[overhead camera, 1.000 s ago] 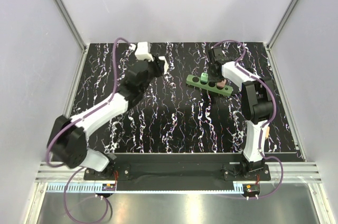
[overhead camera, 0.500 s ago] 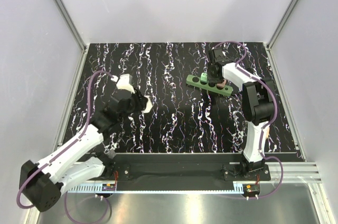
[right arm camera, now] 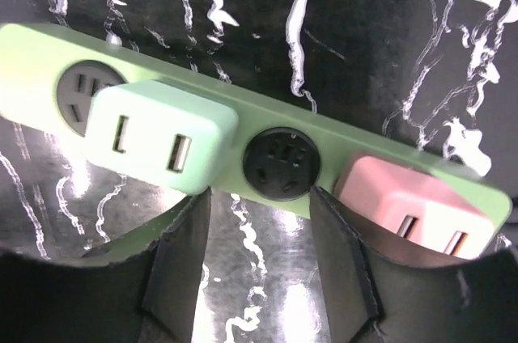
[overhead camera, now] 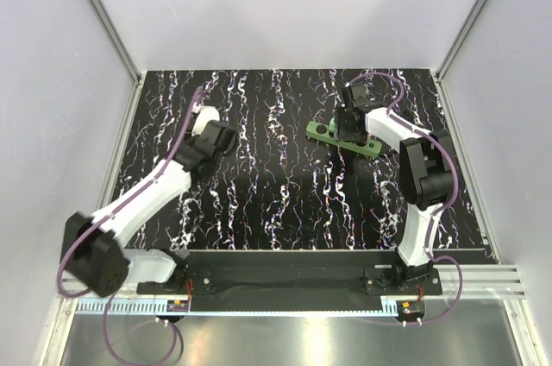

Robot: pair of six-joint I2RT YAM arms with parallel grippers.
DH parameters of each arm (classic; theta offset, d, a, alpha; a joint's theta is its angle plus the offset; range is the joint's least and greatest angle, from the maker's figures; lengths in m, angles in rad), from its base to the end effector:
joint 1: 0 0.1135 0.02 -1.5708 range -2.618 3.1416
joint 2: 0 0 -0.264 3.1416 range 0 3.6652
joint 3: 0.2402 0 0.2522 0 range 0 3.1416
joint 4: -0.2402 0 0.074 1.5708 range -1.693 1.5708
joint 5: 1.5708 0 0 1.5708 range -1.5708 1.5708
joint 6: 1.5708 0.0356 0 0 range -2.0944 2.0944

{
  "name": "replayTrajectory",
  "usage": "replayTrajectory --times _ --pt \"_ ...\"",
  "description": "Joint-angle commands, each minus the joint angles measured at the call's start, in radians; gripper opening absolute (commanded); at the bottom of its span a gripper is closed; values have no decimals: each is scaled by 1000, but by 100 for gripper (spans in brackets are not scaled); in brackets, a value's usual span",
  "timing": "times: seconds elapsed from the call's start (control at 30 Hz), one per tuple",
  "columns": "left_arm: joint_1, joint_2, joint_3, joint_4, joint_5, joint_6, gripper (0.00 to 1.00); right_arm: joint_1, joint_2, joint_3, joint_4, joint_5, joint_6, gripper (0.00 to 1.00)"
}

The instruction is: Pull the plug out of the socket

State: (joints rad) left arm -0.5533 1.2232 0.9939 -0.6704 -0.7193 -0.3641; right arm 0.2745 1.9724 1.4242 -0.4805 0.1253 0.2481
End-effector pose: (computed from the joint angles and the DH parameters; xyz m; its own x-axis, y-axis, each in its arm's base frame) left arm 0.2207 -0.1088 0.2855 -0.6393 0.0800 -0.7648 -0.1936 0.9458 0.2607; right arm 0.4054 0.1095 0.1864 -0.8501 0.0137 -0.5264 0.0020 0.9997 0.0229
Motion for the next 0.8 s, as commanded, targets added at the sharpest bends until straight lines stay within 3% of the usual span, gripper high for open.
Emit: replayTrajectory --times 0.0,0.07,0.2,0.33,0.47,0.77 --pt "32 106 66 -43 -265 131 0 -12 -23 -47 -78 2 -4 61" --pt "61 195 94 -25 -321 169 0 -12 -36 -59 -67 -10 -6 61" --pt "154 314 184 27 -192 168 0 -14 -41 -67 -61 -24 -13 62" --pt "289 479 290 66 -163 240 0 -14 -58 -73 -60 -42 -7 63" --pt "358 630 359 57 -297 277 0 -15 -110 -99 -24 -50 -12 71" --pt "478 901 508 -61 -322 226 0 -14 -136 -117 -12 -84 -13 72"
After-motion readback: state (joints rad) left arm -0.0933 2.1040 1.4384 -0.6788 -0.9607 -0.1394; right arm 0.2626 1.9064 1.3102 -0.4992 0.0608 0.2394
